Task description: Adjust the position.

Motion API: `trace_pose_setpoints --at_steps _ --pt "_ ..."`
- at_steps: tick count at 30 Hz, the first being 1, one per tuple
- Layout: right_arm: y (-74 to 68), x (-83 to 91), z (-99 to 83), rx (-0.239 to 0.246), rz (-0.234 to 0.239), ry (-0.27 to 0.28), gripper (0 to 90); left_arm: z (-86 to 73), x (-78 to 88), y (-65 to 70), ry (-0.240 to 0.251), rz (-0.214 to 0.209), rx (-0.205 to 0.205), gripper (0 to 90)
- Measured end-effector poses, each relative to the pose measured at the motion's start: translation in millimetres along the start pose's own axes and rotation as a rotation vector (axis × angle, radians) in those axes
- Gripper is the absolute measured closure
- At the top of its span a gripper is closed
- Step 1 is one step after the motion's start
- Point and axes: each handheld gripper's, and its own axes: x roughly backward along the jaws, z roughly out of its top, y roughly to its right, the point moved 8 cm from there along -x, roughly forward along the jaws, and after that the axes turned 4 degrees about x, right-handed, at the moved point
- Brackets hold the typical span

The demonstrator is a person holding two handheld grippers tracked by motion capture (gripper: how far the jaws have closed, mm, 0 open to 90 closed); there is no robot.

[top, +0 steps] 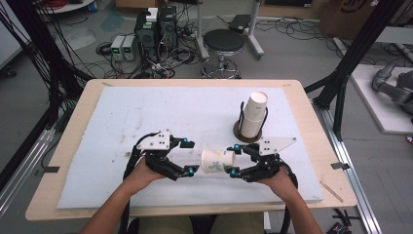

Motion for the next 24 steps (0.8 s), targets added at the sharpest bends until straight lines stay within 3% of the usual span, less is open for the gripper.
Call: trace_pose_setpoints --at_steps 10,18,20,21,24 --pt "-4.1 -2.3 6.1 0.013 0.028 0.042 37.5 1.0 -10.0 5.3 0.038 -0.058 0.007 16.9" --pt "-5.9 -3.0 10.0 -0.018 0.071 0.100 37.6 3.8 -17.5 10.7 0.069 -0.104 0.021 17.2" --pt "-6.3 -3.5 9.8 -0.026 0.079 0.107 37.6 4.7 -18.6 12.2 0.079 -0.120 0.012 19.6" --pt "-5.8 -3.5 8.6 -0.039 0.082 0.110 37.7 5.4 -18.2 13.4 0.085 -0.135 0.003 26.6" --pt "-4.4 -2.6 7.1 -0.059 0.092 0.123 37.7 6.0 -18.1 12.9 0.091 -0.137 0.008 29.6"
